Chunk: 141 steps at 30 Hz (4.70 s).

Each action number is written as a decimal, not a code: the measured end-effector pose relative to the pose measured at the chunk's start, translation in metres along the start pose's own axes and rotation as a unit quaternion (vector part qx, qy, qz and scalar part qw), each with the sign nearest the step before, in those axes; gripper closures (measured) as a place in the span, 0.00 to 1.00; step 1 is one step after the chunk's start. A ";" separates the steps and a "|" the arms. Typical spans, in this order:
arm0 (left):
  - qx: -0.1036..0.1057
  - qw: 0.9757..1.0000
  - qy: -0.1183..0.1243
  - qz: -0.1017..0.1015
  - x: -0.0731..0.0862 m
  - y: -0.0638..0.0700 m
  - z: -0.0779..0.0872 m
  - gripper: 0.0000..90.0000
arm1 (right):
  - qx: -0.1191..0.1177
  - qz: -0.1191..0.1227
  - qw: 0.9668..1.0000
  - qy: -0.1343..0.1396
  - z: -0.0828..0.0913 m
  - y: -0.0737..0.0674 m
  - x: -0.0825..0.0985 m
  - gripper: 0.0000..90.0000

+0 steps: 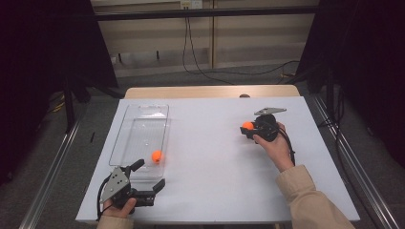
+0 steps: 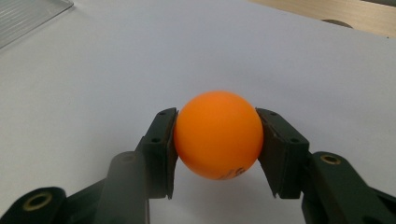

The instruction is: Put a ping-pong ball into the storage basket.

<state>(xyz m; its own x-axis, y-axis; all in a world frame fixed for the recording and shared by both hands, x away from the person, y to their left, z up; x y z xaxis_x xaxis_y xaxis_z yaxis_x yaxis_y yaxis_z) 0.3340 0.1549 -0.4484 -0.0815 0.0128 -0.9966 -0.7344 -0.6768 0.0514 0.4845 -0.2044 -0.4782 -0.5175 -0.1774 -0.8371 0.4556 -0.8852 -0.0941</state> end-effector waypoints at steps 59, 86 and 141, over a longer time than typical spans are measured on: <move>0.002 1.000 0.009 0.008 -0.002 0.000 0.000 0.01 | -0.029 0.024 0.999 0.002 -0.003 -0.028 -0.020 0.57; 0.002 1.000 0.008 0.010 -0.002 0.000 -0.001 0.01 | -0.041 0.037 0.998 0.001 -0.006 -0.043 -0.028 0.57; 0.001 1.000 0.005 0.008 -0.002 0.000 0.000 0.01 | -0.068 0.058 0.996 0.007 -0.011 -0.075 -0.050 0.57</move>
<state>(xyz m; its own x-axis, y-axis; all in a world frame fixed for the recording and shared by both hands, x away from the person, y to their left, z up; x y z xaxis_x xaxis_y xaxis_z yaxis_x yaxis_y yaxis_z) 0.3347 0.1549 -0.4469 -0.0866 -0.0056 -0.9962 -0.7351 -0.6746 0.0677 0.4842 -0.1245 -0.4353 -0.4460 -0.2676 -0.8541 0.6055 -0.7929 -0.0678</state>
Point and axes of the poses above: each handheld gripper's, and its own axes: z roughly backward along the jaws, x roughly out of its underside, y roughly to its right, the point moved 8 cm from there along -z, roughly forward along the jaws, and after that the axes turned 7 degrees about y, right-handed, at the moved point
